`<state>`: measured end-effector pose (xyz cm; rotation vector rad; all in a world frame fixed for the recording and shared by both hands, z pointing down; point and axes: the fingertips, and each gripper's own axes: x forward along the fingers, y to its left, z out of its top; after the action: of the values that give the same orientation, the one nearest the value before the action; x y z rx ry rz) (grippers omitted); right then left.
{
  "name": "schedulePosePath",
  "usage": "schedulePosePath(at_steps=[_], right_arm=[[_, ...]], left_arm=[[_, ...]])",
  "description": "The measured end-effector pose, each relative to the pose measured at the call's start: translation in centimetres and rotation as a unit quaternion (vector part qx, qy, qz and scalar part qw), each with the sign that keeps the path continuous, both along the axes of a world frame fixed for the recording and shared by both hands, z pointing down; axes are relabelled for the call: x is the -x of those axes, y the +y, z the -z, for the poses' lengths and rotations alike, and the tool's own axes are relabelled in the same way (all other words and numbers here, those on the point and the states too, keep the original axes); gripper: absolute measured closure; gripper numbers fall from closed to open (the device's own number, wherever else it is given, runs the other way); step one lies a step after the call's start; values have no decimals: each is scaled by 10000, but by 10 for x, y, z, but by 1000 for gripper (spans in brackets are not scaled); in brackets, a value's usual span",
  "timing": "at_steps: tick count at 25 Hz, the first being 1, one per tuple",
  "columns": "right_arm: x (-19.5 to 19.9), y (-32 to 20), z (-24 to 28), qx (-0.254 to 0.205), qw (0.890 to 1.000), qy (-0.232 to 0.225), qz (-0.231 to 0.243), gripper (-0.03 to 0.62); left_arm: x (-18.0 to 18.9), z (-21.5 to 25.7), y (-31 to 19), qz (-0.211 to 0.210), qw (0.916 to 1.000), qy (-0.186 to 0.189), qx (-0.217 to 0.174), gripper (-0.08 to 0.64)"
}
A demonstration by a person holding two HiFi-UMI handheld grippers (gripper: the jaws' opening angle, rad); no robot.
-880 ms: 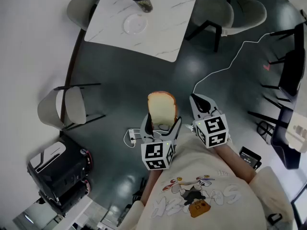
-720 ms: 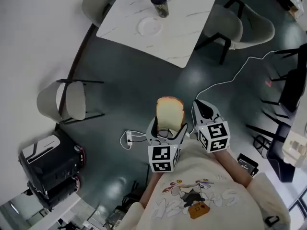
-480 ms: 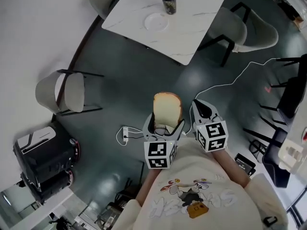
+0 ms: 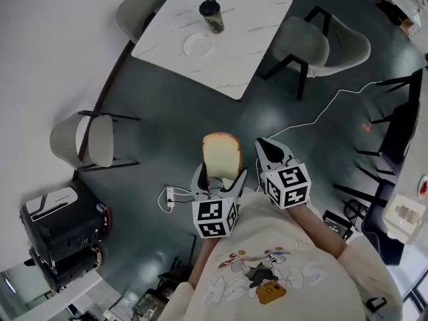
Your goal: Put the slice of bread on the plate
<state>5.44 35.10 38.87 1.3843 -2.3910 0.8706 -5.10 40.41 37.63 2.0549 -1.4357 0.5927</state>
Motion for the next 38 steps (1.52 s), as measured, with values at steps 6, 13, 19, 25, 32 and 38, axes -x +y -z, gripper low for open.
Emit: schedulePosePath(at_steps=[6,13,19,25,32,38], right_arm=[[-36,7,-10,-8,9997,54,219,590],[-49,13,-12,17,9989,105,455,589],[-50,-6,-18,39,9991,224,371,589],[-25,-35,-23,83,9990,281,351,589],[18,-93,-18,48,9992,311,253,589],[57,-144,-12,34,9990,430,79,589]], left_arm=[[-22,-10,7,459,9989,-61,-21,54],[-37,-3,1,609,9981,-83,-103,54],[-32,-6,-26,531,9984,-102,-149,54],[-6,-10,-58,473,9989,-23,-72,54],[29,-1,-119,332,9993,17,-187,54],[65,2,-172,113,9996,152,-201,54]])
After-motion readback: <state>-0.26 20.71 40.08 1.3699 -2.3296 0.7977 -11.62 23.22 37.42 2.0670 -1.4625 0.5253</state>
